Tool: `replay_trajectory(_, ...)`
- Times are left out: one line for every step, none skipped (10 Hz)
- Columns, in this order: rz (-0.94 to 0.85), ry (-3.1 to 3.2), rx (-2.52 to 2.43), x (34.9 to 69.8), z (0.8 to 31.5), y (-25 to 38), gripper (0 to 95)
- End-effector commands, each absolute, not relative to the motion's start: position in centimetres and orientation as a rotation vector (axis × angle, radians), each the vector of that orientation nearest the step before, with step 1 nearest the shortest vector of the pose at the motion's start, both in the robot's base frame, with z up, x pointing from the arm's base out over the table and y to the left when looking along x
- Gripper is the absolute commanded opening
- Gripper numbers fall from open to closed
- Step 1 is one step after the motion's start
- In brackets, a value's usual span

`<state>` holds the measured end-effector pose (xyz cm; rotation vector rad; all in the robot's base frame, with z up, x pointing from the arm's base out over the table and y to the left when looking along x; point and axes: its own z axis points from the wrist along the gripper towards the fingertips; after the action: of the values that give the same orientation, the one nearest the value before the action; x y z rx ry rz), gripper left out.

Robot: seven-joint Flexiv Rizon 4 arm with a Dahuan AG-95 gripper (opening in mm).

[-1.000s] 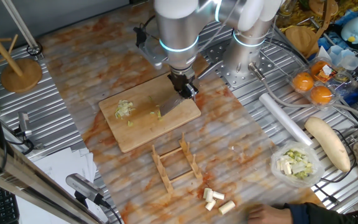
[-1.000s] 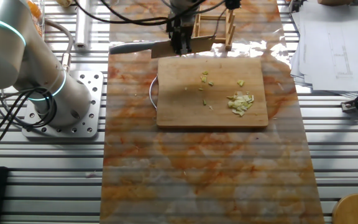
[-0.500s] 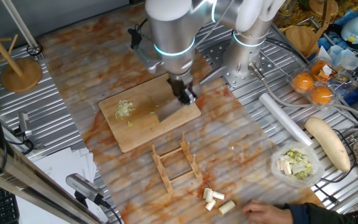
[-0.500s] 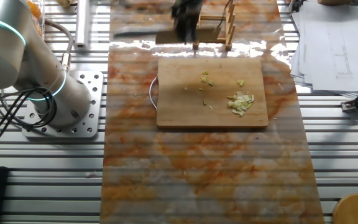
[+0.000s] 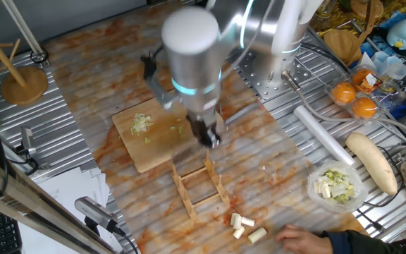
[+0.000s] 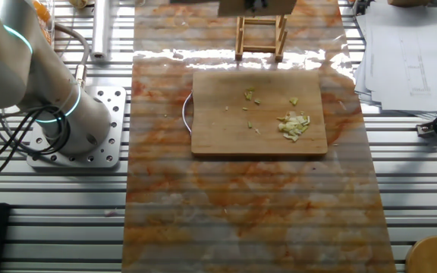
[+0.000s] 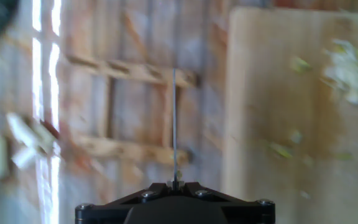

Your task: Chop the scallions

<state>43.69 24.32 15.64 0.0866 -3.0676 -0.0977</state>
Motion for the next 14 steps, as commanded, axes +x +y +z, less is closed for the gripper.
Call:
replay_trajectory(-0.087,-3.073,0.092,44.3,14.7,24.0,0.0)
replay_trajectory(-0.089,-3.073,0.089,44.5,14.2,23.7,0.0)
replay_trajectory(-0.092,-3.075,0.084,44.7,13.7,23.6,0.0)
replay_trajectory(-0.095,-3.076,0.079,45.0,13.1,23.6,0.0)
replay_trajectory(-0.092,-3.075,0.073,45.1,12.8,23.8,0.0)
replay_trajectory(-0.086,-3.075,0.068,45.3,12.2,24.0,0.0)
replay_trajectory(-0.077,-3.075,0.069,45.4,11.7,24.1,0.0)
replay_trajectory(-0.071,-3.076,0.077,45.7,10.9,23.9,0.0)
replay_trajectory(-0.068,-3.078,0.08,45.9,10.3,23.7,0.0)
replay_trajectory(-0.07,-3.079,0.081,46.1,9.4,23.5,0.0)
replay_trajectory(-0.071,-3.078,0.094,46.2,8.5,23.5,0.0)
replay_trajectory(-0.075,-3.077,0.109,46.3,7.6,23.4,0.0)
replay_trajectory(-0.077,-3.076,0.131,46.4,6.9,23.3,0.0)
replay_trajectory(-0.074,-3.077,0.147,46.5,6.4,23.2,0.0)
